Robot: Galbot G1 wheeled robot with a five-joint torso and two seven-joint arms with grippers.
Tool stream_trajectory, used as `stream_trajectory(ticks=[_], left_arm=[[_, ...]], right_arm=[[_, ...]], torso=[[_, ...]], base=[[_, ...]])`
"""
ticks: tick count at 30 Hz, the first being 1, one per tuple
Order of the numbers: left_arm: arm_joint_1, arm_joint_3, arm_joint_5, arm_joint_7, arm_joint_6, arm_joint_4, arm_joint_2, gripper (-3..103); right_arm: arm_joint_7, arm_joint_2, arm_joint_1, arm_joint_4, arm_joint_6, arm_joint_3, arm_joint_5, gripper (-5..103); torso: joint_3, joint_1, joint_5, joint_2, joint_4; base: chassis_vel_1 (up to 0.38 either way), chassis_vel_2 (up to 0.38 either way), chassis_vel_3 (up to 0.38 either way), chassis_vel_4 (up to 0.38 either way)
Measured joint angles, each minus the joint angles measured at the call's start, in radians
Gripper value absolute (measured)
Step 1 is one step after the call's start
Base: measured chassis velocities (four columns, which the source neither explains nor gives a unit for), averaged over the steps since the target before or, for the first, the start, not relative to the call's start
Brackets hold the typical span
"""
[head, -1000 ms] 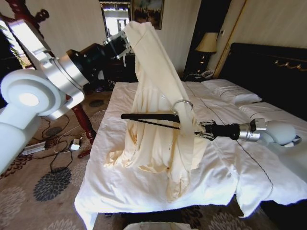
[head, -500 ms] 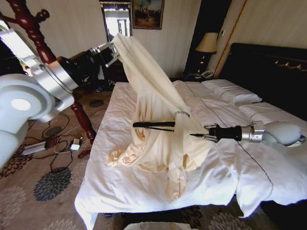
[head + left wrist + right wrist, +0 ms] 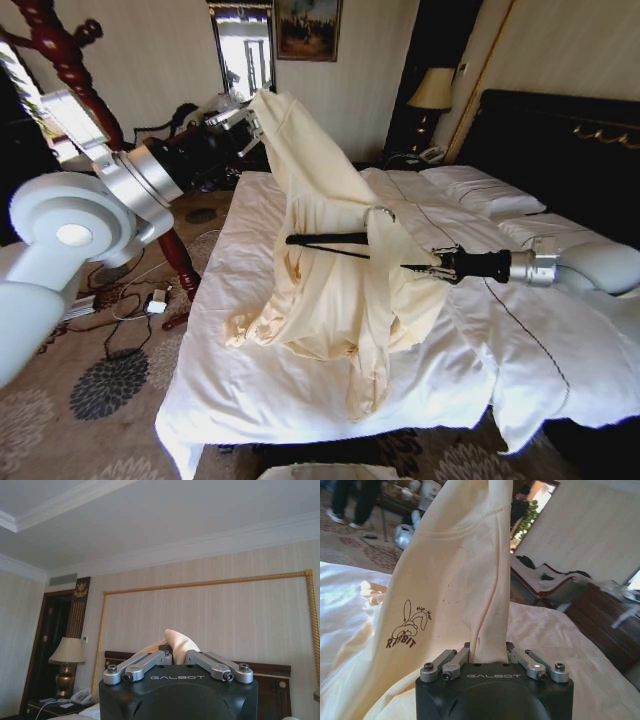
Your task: Pick up the clothes from the bed and hang them on the clothes hanger.
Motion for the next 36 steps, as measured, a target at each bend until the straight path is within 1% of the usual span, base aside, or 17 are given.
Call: stream_trajectory(ticks=[2,7,8,11,17,21,22,24,30,36], left_arm=[[0.006,-0.015,-0.003,-0.019,0.011,-0.009,-0.002,0],[0.001,-0.032,-0.009,-0.046,0.031,0.005,-0.005,0],[-0.041,-0.015,-0.011,-0.051,0.043,0.055,-0.01,0],[-0.082,0.016,-0.011,-0.047,0.048,0.095,-0.026,0],[-0.123,0.045,-0.009,-0.041,0.05,0.133,-0.045,0],[-0.164,0.066,-0.004,-0.024,0.051,0.176,-0.05,0],[-0.164,0.066,-0.004,-0.024,0.051,0.176,-0.05,0],[-0.198,0.082,-0.003,-0.016,0.052,0.198,-0.051,0],[-0.249,0.104,-0.01,-0.012,0.06,0.198,-0.047,0],[-0.261,0.115,-0.001,-0.012,0.072,0.192,-0.048,0]], right_arm=[[0.022,-0.011,-0.002,-0.014,0.0,-0.004,0.008,20],[0.034,-0.022,-0.005,-0.035,0.01,-0.008,0.027,20],[-0.029,-0.026,-0.005,-0.058,0.053,-0.013,0.056,20],[-0.066,-0.031,-0.006,-0.053,0.06,-0.013,0.061,20],[-0.096,-0.044,-0.014,-0.042,0.062,-0.013,0.062,20],[-0.217,-0.063,-0.019,-0.057,0.073,-0.014,0.068,20],[-0.217,-0.063,-0.019,-0.057,0.073,-0.014,0.068,20],[-0.256,-0.072,-0.018,-0.068,0.076,-0.013,0.075,20],[-0.244,-0.075,-0.016,-0.082,0.078,-0.015,0.086,20],[-0.22,-0.064,-0.016,-0.089,0.079,-0.029,0.086,20]], torso=[[0.0,0.0,0.0,0.0,-0.0001],[0.0,0.0,-0.0002,0.0,0.0],[0.0,0.0,0.0,0.0,0.0],[0.0,0.0,-0.0001,0.0,-0.0001],[0.0,0.0,-0.0001,0.0,-0.0001],[0.0,0.0,-0.0002,0.0,0.0],[0.0,0.0,-0.0002,0.0,0.0],[0.0,0.0,-0.0002,0.0,-0.0001],[0.0,0.0,-0.0001,0.0,0.0],[0.0,0.0,-0.0001,0.0,0.0]], base=[[0.0,0.0,0.0,0.0],[0.0,0.0,0.0,0.0],[0.0,0.0,0.0,0.0],[0.0,0.0,0.0,0.0],[0.0,0.0,0.0,0.0],[0.0,0.0,0.0,0.0],[0.0,0.0,0.0,0.0],[0.0,0.0,0.0,0.0],[0.0,0.0,0.0,0.0],[0.0,0.0,0.0,0.0]])
